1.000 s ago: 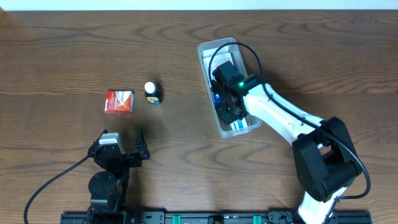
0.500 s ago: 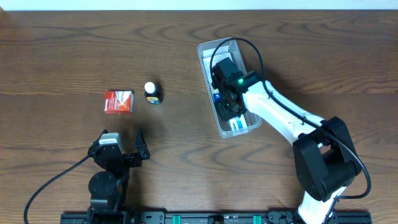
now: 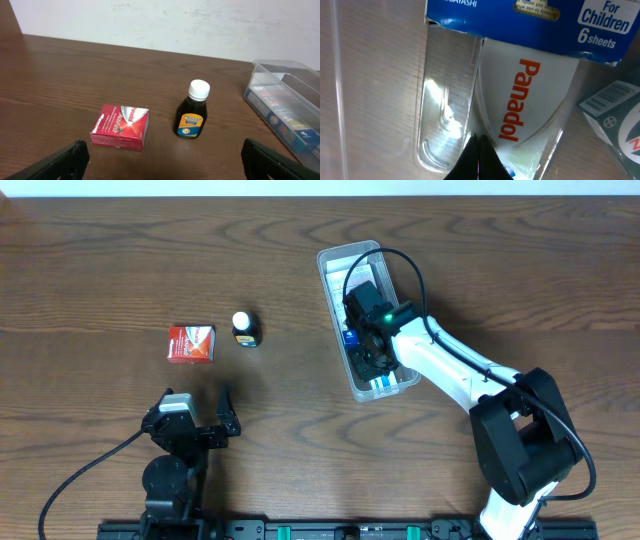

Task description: Pack container

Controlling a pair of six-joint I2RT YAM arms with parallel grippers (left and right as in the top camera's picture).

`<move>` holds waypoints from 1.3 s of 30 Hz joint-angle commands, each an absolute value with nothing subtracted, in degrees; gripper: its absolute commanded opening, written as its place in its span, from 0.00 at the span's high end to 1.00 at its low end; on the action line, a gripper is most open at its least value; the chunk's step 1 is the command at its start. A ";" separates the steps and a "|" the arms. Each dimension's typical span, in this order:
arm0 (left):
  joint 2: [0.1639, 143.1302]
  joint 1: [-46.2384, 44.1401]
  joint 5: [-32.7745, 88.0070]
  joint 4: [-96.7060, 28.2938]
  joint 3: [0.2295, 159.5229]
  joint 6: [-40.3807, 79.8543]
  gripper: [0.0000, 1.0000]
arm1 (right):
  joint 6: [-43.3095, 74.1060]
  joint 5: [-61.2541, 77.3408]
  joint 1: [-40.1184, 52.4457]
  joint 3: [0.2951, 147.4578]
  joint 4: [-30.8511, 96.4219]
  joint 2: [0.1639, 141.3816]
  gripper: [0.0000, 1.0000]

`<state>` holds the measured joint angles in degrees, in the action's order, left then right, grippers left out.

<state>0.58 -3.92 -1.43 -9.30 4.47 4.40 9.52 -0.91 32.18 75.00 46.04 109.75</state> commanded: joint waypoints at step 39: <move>0.23 -4.10 -1.04 -9.98 2.85 3.64 0.02 | 23.14 12.51 34.70 75.05 37.56 106.30 0.93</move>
